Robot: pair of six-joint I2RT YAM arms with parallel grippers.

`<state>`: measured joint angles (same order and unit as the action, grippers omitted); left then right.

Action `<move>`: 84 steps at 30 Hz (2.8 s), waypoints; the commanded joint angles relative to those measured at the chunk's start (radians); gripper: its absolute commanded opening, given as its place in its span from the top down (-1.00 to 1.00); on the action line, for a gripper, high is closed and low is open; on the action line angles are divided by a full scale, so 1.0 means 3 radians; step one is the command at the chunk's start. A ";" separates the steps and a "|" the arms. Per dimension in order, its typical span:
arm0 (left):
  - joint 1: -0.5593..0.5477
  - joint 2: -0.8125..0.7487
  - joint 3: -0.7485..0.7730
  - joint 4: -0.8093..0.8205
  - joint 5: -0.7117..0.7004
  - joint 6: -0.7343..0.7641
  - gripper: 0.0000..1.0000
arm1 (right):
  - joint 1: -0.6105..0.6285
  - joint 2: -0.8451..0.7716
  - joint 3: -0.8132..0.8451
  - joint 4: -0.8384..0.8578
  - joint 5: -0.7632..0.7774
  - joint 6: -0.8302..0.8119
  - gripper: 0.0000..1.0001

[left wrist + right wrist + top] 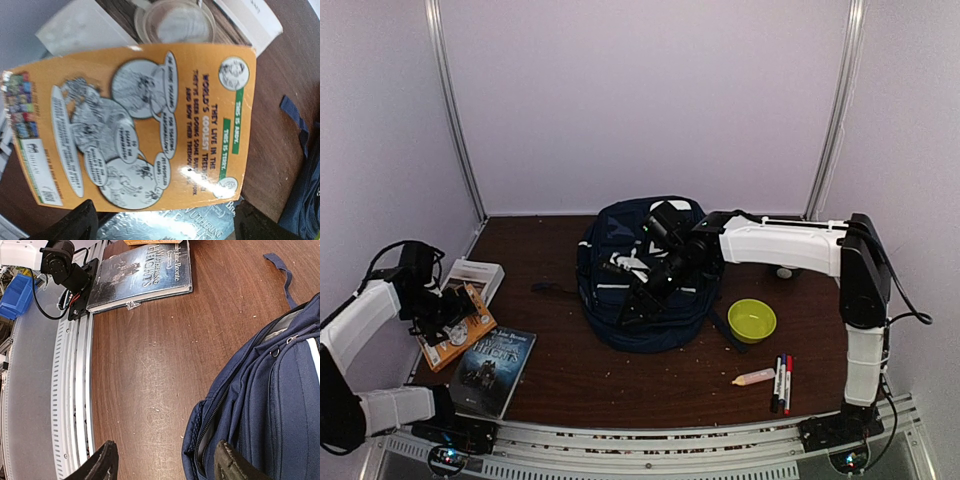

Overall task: Pack the student bag
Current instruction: Adjust the book in the book, then grab the book at the center of the board.

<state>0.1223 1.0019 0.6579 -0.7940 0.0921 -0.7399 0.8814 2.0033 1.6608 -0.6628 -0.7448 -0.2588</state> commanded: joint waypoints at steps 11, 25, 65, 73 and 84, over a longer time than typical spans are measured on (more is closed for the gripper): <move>0.0875 0.0026 -0.0033 0.0272 -0.0951 0.0010 -0.95 | 0.0003 -0.0055 0.0007 -0.0158 -0.0108 -0.0158 -0.32; 0.1040 -0.0049 -0.0610 0.0820 -0.0880 -0.0134 -0.96 | 0.0006 -0.0013 -0.0004 -0.0197 -0.0163 -0.0145 -0.32; 0.0423 -0.0653 -0.0236 0.0379 0.0870 0.0111 -0.48 | 0.0011 0.0818 0.0800 0.0851 -0.0002 0.1662 -0.30; 0.0429 -0.0061 0.0560 -0.0082 0.0179 0.0591 -0.72 | 0.0021 0.0920 0.0902 0.1160 0.0044 0.2054 -0.30; 0.0827 0.1494 0.1463 0.0404 0.0455 0.1182 -0.95 | 0.0102 0.1493 0.1325 0.1771 -0.0033 0.2958 -0.83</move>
<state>0.3363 1.3468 1.0271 -0.7532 0.1268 -0.4999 0.9024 2.3753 2.0178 -0.2352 -0.7288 0.5133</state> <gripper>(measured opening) 0.977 0.896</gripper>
